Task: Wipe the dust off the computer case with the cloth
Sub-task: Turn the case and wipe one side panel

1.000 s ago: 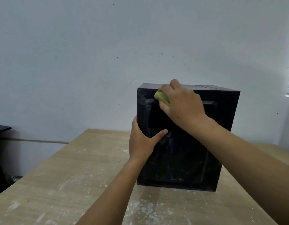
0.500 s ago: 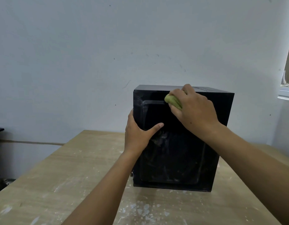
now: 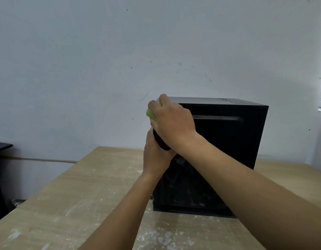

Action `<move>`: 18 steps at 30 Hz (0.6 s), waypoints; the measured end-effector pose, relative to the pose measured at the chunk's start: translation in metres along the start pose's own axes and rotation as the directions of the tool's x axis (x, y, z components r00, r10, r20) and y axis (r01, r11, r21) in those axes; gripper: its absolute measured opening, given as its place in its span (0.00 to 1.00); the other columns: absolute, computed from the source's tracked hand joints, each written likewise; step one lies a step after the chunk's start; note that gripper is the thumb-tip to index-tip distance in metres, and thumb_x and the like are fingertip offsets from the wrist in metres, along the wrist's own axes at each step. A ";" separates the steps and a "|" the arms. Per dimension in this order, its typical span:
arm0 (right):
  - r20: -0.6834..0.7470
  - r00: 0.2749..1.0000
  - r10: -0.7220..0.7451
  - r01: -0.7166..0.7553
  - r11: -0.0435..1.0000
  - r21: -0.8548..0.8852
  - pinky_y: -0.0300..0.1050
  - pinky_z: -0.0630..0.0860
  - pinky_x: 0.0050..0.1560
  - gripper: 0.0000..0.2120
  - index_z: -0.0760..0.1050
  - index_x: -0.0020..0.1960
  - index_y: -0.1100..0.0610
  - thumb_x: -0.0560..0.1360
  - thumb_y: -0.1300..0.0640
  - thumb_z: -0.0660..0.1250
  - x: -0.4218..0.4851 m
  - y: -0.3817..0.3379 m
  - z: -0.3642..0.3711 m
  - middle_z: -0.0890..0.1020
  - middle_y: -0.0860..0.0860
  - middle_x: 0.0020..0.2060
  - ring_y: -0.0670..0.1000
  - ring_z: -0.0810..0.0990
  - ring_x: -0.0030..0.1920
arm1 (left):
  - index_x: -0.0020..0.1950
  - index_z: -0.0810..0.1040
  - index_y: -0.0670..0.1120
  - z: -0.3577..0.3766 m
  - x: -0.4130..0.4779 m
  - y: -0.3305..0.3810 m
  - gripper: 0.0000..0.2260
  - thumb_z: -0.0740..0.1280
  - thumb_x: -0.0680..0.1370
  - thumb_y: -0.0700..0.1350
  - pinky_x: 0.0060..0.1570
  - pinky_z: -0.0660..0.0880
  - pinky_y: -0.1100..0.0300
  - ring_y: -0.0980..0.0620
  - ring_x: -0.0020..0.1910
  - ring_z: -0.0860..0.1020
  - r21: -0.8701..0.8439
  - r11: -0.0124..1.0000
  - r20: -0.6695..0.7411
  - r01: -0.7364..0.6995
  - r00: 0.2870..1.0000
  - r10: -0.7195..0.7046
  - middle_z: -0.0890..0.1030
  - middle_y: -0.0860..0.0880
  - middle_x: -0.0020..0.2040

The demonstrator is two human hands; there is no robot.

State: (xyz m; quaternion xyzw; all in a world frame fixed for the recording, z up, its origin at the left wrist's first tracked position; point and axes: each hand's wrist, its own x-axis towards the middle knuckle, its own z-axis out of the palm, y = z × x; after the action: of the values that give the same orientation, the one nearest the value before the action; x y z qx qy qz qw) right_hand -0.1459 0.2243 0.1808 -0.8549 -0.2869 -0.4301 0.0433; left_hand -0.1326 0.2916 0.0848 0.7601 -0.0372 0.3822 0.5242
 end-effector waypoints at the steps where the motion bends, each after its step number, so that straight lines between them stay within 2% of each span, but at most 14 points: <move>1: 0.008 1.000 0.003 -0.003 1.000 -0.003 0.44 0.65 0.33 0.12 0.69 0.63 0.52 0.80 0.56 0.59 0.001 -0.001 0.000 0.70 0.50 0.56 0.51 0.70 0.40 | 0.62 0.69 0.54 0.000 0.000 0.000 0.23 0.73 0.70 0.51 0.42 0.72 0.67 0.59 0.51 0.77 -0.004 1.000 0.000 -0.003 1.000 0.003 0.75 0.59 0.52; 5: -0.036 0.999 0.031 -0.031 1.000 -0.002 0.42 0.63 0.30 0.11 0.71 0.62 0.52 0.80 0.53 0.60 -0.002 0.011 -0.004 0.71 0.49 0.53 0.50 0.69 0.37 | 0.65 0.69 0.55 0.001 -0.002 -0.001 0.33 0.75 0.63 0.60 0.47 0.74 0.66 0.60 0.54 0.77 -0.053 0.999 0.002 0.008 1.000 -0.007 0.76 0.59 0.57; 8: -0.051 0.997 0.059 -0.058 0.998 0.023 0.43 0.66 0.31 0.13 0.72 0.62 0.53 0.80 0.50 0.61 -0.009 0.030 -0.013 0.72 0.50 0.53 0.52 0.74 0.38 | 0.70 0.67 0.54 0.001 -0.003 -0.005 0.39 0.79 0.64 0.60 0.53 0.73 0.67 0.61 0.59 0.74 -0.059 0.998 -0.005 0.025 1.000 -0.025 0.73 0.61 0.60; 12: -0.070 0.991 0.113 -0.112 0.994 0.018 0.43 0.64 0.32 0.14 0.72 0.62 0.52 0.79 0.48 0.62 -0.025 0.057 -0.020 0.73 0.51 0.53 0.50 0.70 0.38 | 0.71 0.66 0.53 0.002 -0.004 -0.010 0.42 0.78 0.63 0.63 0.61 0.76 0.57 0.59 0.61 0.74 -0.032 0.999 -0.016 0.036 0.999 -0.037 0.75 0.58 0.62; 18: -0.091 0.985 0.145 -0.142 0.989 0.036 0.41 0.61 0.30 0.14 0.73 0.61 0.53 0.79 0.49 0.63 -0.030 0.062 -0.019 0.73 0.52 0.52 0.51 0.67 0.37 | 0.72 0.66 0.53 0.002 -0.003 -0.011 0.42 0.77 0.63 0.65 0.62 0.76 0.56 0.58 0.62 0.74 -0.039 0.999 -0.020 0.021 1.000 -0.022 0.75 0.58 0.63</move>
State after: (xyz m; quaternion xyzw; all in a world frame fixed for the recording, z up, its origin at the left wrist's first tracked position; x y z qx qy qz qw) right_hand -0.1406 0.1535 0.1809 -0.8515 -0.2285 -0.4611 0.1003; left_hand -0.1285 0.2942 0.0740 0.7462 -0.0311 0.3833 0.5434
